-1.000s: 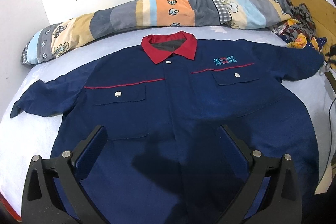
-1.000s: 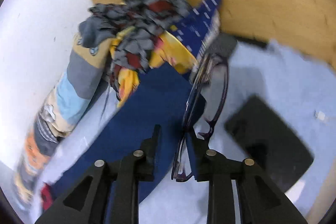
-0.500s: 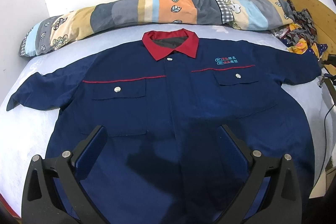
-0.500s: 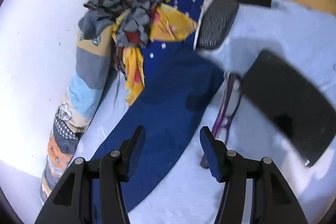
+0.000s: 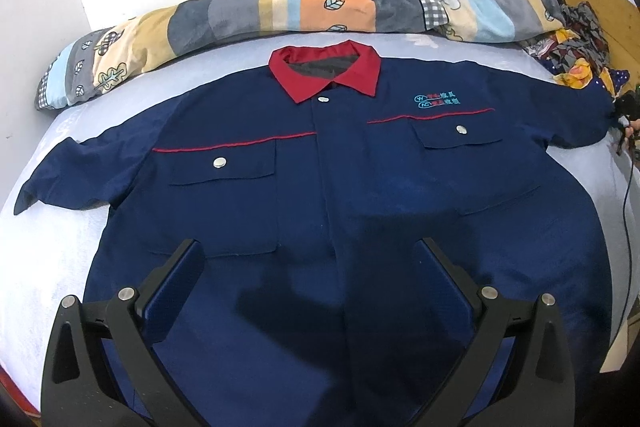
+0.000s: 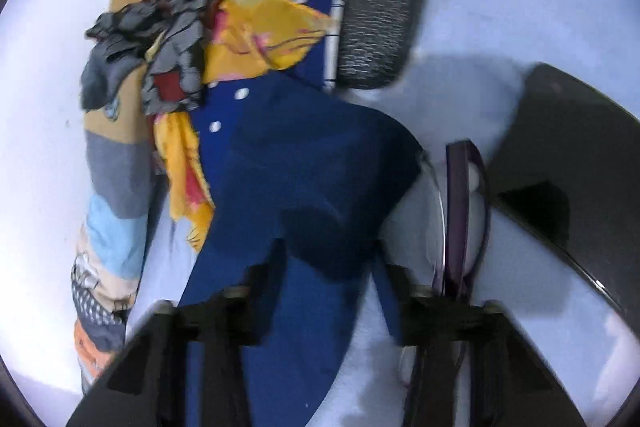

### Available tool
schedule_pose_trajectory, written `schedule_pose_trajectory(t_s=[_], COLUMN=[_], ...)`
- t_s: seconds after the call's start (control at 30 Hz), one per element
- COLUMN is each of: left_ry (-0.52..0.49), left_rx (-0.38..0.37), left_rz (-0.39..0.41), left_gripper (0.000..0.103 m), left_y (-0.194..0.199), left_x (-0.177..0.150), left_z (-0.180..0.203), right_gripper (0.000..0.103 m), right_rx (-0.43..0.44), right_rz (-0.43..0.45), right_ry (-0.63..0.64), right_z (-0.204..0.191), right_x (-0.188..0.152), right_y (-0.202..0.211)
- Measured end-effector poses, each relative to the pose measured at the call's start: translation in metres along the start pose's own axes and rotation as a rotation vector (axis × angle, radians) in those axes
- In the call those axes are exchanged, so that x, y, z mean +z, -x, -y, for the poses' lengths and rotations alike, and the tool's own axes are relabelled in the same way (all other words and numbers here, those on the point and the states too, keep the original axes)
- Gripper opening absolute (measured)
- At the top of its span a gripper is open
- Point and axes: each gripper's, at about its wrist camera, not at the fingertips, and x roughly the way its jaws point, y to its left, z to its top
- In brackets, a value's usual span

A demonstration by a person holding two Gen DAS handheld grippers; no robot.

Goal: Fold large clothes
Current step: 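Lift the sleeve with the right tool and carry it across the jacket body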

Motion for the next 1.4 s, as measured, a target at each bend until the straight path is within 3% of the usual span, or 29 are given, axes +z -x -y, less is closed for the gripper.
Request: schedule_pose_trajectory(t_s=[0.3,0.6,0.87,1.07,1.27,1.4], left_ry=[0.016,0.093,0.145,0.215,0.279,0.330], left_rx=[0.014,0.046,0.045,0.036,0.037,0.041], left_rz=[0.034,0.061,0.100,0.126,0.130,0.128], left_gripper=[0.103,0.103,0.103,0.103,0.103,0.103], left_y=[0.012,0.024,0.044,0.058,0.068,0.072], left_x=[-0.001,-0.002,-0.007,-0.010,-0.021,-0.029], left_z=[-0.010,-0.049,-0.084,-0.119,-0.153,-0.174], right_gripper=[0.005,0.006,0.006,0.006,0.006,0.006], right_rx=[0.198,0.356,0.471,0.543,0.603,0.606], right_rz=[0.125,0.187,0.210,0.147,0.035,-0.069], right_ry=[0.132,0.297,0.462,0.601,0.754,0.856], right_z=[-0.047,-0.169,-0.290,-0.372,-0.424,-0.443], right_x=[-0.008,-0.033,-0.088,-0.173,-0.303,-0.408], right_y=[0.086,0.207,0.304,0.337,0.328,0.294])
